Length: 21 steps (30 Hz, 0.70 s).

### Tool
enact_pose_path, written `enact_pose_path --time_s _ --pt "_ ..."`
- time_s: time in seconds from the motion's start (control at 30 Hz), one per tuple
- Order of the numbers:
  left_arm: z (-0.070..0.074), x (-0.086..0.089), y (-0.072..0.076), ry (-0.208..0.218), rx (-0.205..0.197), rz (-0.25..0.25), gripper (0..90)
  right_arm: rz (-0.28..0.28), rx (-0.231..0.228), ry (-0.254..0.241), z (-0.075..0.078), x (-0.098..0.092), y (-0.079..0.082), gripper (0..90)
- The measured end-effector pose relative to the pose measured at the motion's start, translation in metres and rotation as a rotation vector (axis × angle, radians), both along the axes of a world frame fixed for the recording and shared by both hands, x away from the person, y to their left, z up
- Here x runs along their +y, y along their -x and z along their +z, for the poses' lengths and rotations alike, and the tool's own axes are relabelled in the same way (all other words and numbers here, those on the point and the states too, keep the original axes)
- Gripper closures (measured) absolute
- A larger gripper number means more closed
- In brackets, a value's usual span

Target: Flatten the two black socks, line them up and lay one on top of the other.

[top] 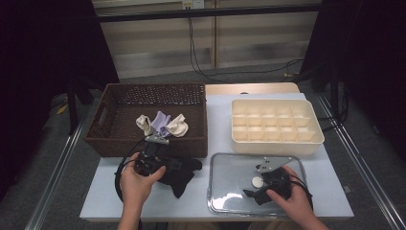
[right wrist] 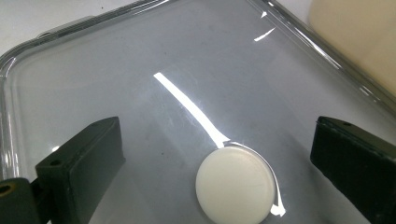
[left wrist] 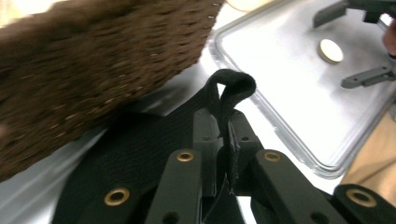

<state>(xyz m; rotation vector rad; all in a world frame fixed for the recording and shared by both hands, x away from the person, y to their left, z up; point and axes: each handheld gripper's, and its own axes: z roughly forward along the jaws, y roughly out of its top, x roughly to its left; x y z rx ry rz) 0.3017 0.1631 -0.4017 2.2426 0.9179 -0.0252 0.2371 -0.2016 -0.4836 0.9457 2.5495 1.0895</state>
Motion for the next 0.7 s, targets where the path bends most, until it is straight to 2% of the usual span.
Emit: enact_pose_path --time_s 0.17,0.27,0.33,0.37,0.47,0.6,0.7 --pt "-0.010 -0.010 -0.002 0.019 0.006 -0.020 84.1 0.000 -0.001 0.000 0.000 0.000 0.000 2.1" --pt "-0.016 -0.012 -0.004 0.022 -0.002 -0.007 82.3 0.000 -0.001 0.000 0.000 0.000 0.000 2.1" --pt "-0.019 -0.012 -0.006 0.006 -0.012 0.004 74.6 0.000 -0.001 0.000 0.000 0.000 0.000 2.1" --pt "-0.021 -0.012 -0.006 0.002 -0.011 0.020 69.3 0.000 -0.001 0.000 0.000 0.000 0.000 2.1" --pt "-0.025 -0.013 -0.007 -0.027 -0.019 0.018 50.5 -0.001 -0.001 0.001 0.000 0.000 0.000 2.1" --pt "-0.027 -0.013 -0.005 -0.021 -0.036 0.031 37.7 -0.001 -0.002 0.003 0.000 0.000 0.000 2.0" --pt "-0.027 -0.010 -0.004 -0.015 -0.031 0.037 32.7 -0.008 0.002 0.005 0.000 0.001 0.001 1.6"
